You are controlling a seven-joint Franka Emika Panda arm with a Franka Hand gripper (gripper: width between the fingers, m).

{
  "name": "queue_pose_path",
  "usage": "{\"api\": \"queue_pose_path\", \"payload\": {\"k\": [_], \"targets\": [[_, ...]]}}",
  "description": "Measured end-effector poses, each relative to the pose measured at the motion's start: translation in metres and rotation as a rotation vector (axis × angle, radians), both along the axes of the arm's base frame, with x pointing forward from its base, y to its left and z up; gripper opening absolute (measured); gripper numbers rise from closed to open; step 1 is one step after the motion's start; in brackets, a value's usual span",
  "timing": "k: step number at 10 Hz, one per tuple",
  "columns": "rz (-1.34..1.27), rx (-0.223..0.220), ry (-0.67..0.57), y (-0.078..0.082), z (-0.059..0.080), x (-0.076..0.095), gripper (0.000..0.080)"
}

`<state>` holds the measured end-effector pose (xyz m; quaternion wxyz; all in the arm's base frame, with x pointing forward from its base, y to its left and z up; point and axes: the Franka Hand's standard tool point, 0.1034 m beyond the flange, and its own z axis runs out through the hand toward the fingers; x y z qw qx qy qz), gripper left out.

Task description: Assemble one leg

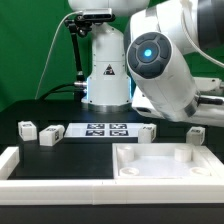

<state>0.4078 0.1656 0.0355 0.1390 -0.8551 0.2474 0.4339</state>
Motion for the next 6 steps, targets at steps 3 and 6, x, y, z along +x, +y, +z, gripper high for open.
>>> {"api": "queue_pose_path", "payload": {"k": [3,6], "targets": [[0.015,-0.022,-0.035,0.008,-0.016,-0.015,0.0649],[0.036,-0.033,-0.045,0.019,-0.024,-0.021,0.0649]]}}
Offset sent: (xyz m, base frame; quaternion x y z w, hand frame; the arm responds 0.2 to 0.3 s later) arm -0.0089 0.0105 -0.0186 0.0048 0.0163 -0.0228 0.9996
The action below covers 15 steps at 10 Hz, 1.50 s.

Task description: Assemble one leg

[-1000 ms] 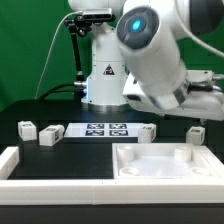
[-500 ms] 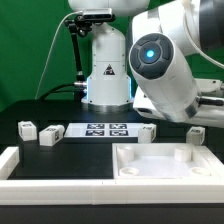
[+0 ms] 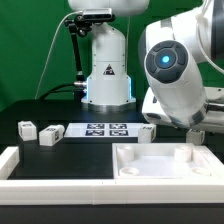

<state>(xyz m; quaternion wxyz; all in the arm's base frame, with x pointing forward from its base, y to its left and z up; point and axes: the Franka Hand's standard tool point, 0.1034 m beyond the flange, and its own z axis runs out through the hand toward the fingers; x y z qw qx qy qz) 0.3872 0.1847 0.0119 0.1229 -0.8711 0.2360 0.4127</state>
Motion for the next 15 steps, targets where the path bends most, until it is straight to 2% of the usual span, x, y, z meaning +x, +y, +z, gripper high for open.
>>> {"api": "queue_pose_path", "payload": {"k": [2,4,5,6,11,12,15], "targets": [[-0.003,-0.019,0.003,0.005,0.000,0.001,0.0649],[-0.002,-0.017,0.002,0.006,0.001,0.002,0.0365],[-0.002,-0.017,0.002,0.005,0.001,0.002,0.0365],[-0.002,-0.017,0.002,0.005,0.001,0.002,0.0288],[-0.002,-0.017,0.002,0.005,0.001,0.002,0.0288],[-0.002,-0.010,0.017,0.003,0.006,0.003,0.0288],[-0.013,0.041,0.050,-0.017,0.065,0.035,0.0290]]}}
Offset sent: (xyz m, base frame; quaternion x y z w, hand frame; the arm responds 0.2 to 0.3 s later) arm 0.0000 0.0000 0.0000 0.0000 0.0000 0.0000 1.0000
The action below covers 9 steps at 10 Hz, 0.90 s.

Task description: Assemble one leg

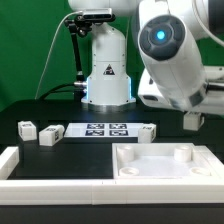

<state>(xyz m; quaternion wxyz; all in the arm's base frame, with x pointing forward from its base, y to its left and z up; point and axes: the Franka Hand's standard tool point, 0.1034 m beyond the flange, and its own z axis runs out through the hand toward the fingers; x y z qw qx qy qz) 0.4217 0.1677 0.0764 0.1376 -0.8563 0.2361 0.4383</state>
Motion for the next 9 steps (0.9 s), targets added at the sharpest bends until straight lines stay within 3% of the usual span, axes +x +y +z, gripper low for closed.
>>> {"api": "queue_pose_path", "payload": {"k": [2,4,5,6,7,8,9], "targets": [[-0.006,0.015,-0.011,-0.005,0.023,0.015,0.0290],[-0.013,-0.007,-0.058,-0.003,0.018,0.016,0.0290],[-0.027,-0.033,-0.120,-0.002,0.015,0.025,0.0290],[-0.039,-0.098,-0.270,-0.001,0.013,0.034,0.0290],[-0.029,-0.131,-0.386,-0.010,0.002,0.025,0.0290],[-0.002,-0.186,-0.497,-0.023,-0.006,0.034,0.0290],[0.027,-0.234,-0.636,-0.034,0.000,0.050,0.0290]]}}
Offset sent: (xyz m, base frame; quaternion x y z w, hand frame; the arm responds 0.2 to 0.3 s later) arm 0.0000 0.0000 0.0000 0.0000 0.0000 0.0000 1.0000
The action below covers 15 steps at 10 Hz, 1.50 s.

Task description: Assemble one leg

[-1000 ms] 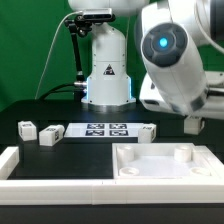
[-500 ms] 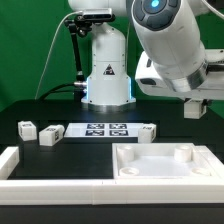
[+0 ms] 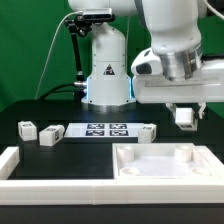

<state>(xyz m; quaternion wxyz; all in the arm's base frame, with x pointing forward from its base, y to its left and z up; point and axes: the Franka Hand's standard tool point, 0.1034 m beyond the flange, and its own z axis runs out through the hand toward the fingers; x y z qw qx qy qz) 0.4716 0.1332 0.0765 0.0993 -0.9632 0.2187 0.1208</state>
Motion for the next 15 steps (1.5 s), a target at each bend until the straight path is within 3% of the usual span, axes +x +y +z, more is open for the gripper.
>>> {"api": "queue_pose_path", "payload": {"k": [2,3,5,6,9,10,12,14,15], "targets": [[0.045,-0.082,-0.196,-0.034,0.013,0.021,0.0290],[0.049,-0.111,-0.307,-0.039,0.020,0.038,0.0290],[0.036,-0.143,-0.530,-0.036,0.041,0.064,0.0290],[0.044,-0.147,-0.596,-0.028,0.040,0.060,0.0290],[0.105,-0.149,-0.582,-0.027,0.036,0.061,0.0290],[0.204,-0.149,-0.591,-0.018,0.028,0.070,0.0290],[0.291,-0.147,-0.585,-0.014,0.025,0.088,0.0290],[0.393,-0.165,-0.603,-0.031,0.019,0.101,0.0290],[0.376,-0.163,-0.601,-0.030,0.019,0.100,0.0290]]}}
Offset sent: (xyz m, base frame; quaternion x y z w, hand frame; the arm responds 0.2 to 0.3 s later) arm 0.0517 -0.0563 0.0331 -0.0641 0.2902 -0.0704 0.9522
